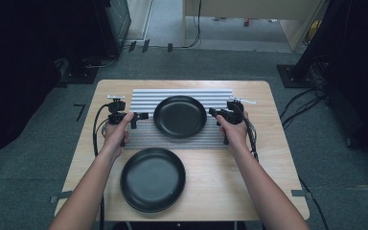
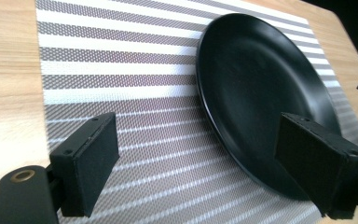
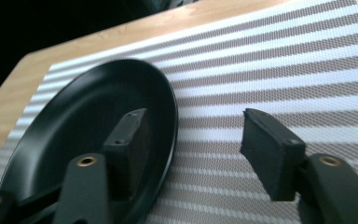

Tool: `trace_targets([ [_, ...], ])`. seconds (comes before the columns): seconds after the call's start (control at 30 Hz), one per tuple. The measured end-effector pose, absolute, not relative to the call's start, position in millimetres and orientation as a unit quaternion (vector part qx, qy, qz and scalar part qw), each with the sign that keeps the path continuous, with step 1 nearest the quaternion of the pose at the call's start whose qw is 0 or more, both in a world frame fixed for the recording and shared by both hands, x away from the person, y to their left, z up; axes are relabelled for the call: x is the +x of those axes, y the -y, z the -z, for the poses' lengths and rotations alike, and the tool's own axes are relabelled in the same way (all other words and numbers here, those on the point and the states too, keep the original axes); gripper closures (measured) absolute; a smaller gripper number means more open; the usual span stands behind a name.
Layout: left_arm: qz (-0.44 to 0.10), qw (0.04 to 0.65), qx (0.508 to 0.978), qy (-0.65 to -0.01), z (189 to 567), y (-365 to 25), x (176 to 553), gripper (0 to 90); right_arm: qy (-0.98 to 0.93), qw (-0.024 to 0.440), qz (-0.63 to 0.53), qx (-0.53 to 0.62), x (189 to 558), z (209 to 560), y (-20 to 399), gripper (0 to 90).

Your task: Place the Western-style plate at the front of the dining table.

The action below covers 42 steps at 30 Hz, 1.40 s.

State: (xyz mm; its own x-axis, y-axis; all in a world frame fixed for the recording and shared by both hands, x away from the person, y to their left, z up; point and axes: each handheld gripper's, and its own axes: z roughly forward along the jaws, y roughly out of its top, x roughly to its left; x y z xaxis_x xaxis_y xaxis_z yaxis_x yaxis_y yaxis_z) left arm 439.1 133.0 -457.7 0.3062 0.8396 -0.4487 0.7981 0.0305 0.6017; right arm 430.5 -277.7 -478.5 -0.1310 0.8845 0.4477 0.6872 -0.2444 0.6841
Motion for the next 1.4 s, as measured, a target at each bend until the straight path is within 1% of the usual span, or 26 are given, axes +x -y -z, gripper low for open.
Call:
trace_targets([
  [0.03,-0.029,0.417,0.695,-0.585,456,-137,433,13.6,-0.612,0.112,-0.446,0.644,427,477,280,35.3],
  [0.13,-0.037,0.433,0.690,-0.579,454,-146,417,13.6,-0.624,0.129,-0.449,0.626,412,475,286,32.4],
  [0.33,-0.063,0.441,0.692,-0.568,456,-161,388,13.6,-0.642,0.144,-0.444,0.609,388,477,297,31.4],
  [0.5,-0.073,0.440,0.693,-0.567,460,-172,369,13.6,-0.647,0.143,-0.448,0.601,371,478,306,29.7],
  [0.63,-0.085,0.439,0.692,-0.566,462,-183,353,13.6,-0.649,0.133,-0.456,0.595,357,476,315,29.3],
  [0.97,-0.110,0.435,0.686,-0.573,472,-203,314,13.6,-0.650,0.134,-0.456,0.593,323,476,336,28.7],
  [1.2,-0.108,0.428,0.685,-0.579,479,-217,294,13.6,-0.646,0.137,-0.455,0.598,302,475,352,28.4],
  [1.4,-0.112,0.422,0.682,-0.586,483,-232,278,13.7,-0.642,0.151,-0.447,0.605,286,477,367,28.2],
])
